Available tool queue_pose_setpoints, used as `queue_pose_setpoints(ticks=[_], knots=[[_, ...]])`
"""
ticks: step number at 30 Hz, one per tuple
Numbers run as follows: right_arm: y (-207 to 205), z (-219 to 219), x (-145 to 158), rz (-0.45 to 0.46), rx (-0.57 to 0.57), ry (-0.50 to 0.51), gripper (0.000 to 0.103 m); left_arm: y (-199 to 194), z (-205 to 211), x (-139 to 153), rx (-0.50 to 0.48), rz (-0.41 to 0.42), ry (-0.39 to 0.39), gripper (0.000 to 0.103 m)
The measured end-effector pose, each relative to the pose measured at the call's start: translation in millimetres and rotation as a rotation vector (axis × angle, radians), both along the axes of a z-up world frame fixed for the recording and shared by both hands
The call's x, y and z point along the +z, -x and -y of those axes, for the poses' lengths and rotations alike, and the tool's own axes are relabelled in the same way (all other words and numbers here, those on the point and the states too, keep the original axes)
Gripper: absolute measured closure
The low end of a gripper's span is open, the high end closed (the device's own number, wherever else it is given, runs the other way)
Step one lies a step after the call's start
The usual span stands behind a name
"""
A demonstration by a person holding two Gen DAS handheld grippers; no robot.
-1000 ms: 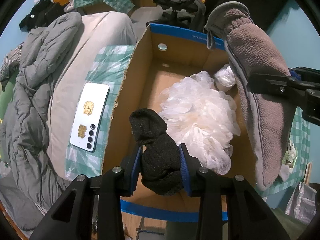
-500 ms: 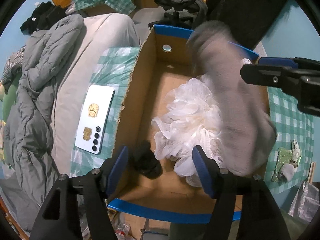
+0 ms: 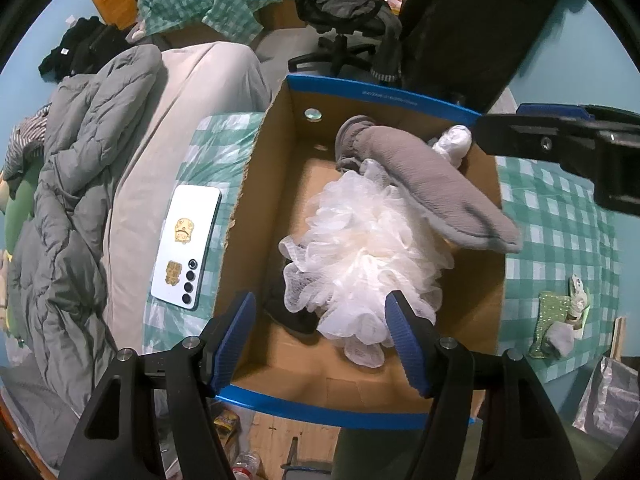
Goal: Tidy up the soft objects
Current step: 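Release grey mitten into box from right tool while left tool releases black sock, then move both open tools back over the remaining items on the checked sheet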
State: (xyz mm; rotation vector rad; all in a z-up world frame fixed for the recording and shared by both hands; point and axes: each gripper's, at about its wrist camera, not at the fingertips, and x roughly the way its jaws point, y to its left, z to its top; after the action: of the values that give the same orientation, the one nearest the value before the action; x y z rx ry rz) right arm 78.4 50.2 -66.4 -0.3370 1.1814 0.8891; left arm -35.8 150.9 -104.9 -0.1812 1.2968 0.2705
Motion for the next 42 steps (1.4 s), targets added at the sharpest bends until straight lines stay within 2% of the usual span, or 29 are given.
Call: queue_pose_setpoints(ticks=[15, 22, 26, 38, 42], knots=[[6.9, 53.5, 20.2, 0.052, -0.049, 0.029, 0.033, -0.5, 29.2, 25.1, -0.034, 0.040, -0.013, 0.034], [10.1, 83.7, 25.2, 0.053, -0.089, 0.044, 0.032, -6.9, 55.1, 26.8, -0.079, 0.042, -0.008, 0.034], [12.4, 104.2, 29.3, 0.071, -0.112, 0.062, 0.027, -9.0, 70.9, 26.8, -0.105, 0.043, -0.009, 0.034], [12.6, 164.2, 32.1, 0.061, -0.205, 0.077, 0.026, -21.6, 116.9, 29.0, -0.182, 0.044, 0.005, 0.034], [11.6, 186.5, 28.5, 0.051, -0.239, 0.084, 0.026, -27.4, 133.0, 28.2, -0.210, 0.046, 0.010, 0.029]])
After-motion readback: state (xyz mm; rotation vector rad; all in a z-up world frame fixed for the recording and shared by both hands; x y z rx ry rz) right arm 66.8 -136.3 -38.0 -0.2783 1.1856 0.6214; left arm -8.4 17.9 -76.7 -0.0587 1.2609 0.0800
